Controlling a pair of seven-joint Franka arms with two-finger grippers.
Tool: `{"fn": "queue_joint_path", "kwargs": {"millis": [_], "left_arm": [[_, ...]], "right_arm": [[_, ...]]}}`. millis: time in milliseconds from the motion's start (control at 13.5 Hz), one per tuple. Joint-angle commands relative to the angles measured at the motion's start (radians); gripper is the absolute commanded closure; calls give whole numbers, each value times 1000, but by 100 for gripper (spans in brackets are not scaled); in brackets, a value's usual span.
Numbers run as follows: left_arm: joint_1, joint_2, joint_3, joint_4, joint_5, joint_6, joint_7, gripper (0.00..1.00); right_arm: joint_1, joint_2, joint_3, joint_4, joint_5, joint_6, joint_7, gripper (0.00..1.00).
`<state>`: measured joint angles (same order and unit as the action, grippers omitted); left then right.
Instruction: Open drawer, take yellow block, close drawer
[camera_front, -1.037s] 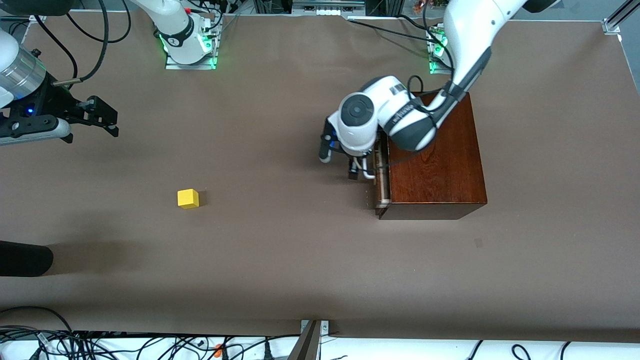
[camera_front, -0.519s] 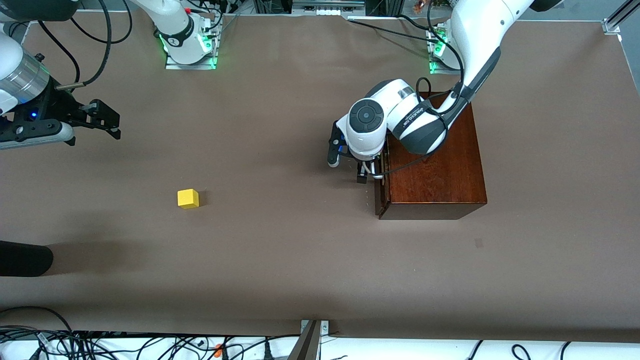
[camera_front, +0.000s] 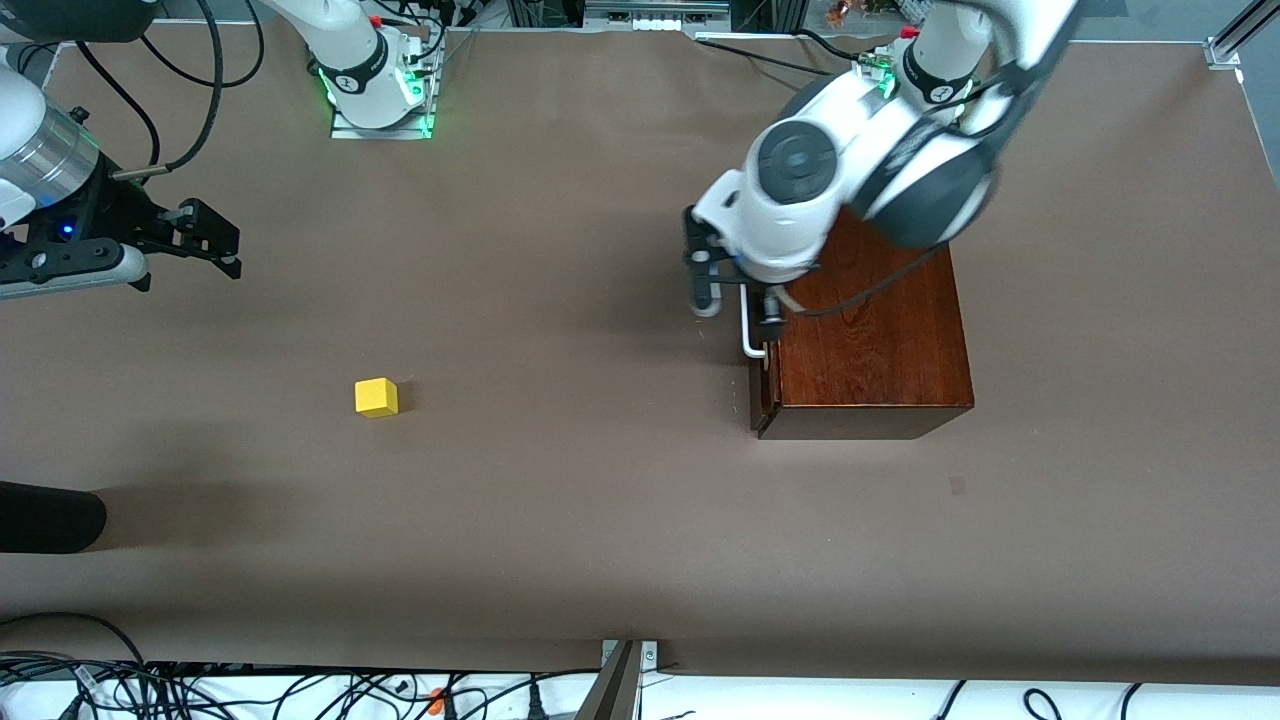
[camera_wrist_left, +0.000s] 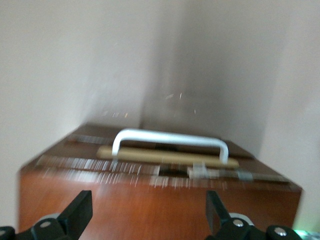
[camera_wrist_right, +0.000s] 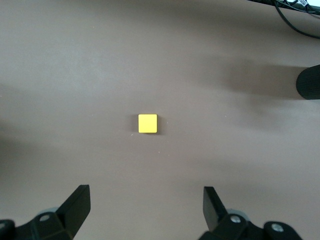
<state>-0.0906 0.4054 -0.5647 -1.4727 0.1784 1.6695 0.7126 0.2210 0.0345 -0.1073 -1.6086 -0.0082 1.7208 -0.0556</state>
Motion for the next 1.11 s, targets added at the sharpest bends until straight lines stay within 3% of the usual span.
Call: {"fn": "queue_joint_path", "kwargs": {"millis": [0,148,444,593,741,815,1037], "left_arm": [[78,4,-1,193,-36,-207,-50,0],[142,-32,2,238,-31,-298,-115,0],[290,-129,8,238,-36,-310,-248,0],[281,-190,106,210,-40,-304,-257,0],[215,-285,271,111,-107,-248,-281,0],[153,-324,380,68,-132,-207,-347,0],[49,-414,529,-26,-160,-175,-632,0]], "right_arm": [[-5,7,5,21,-3,-12,13,0],[-6,7,5,21,-3,-12,13,0],[-5,7,5,21,-3,-13,13,0],[-6,7,5,21,-3,-12,13,0],[-5,8,5,22,-3,-6,11,0],[-5,8,5,22,-3,-3,11,0],[-3,8,6,22,-4,-1,11,0]]}}
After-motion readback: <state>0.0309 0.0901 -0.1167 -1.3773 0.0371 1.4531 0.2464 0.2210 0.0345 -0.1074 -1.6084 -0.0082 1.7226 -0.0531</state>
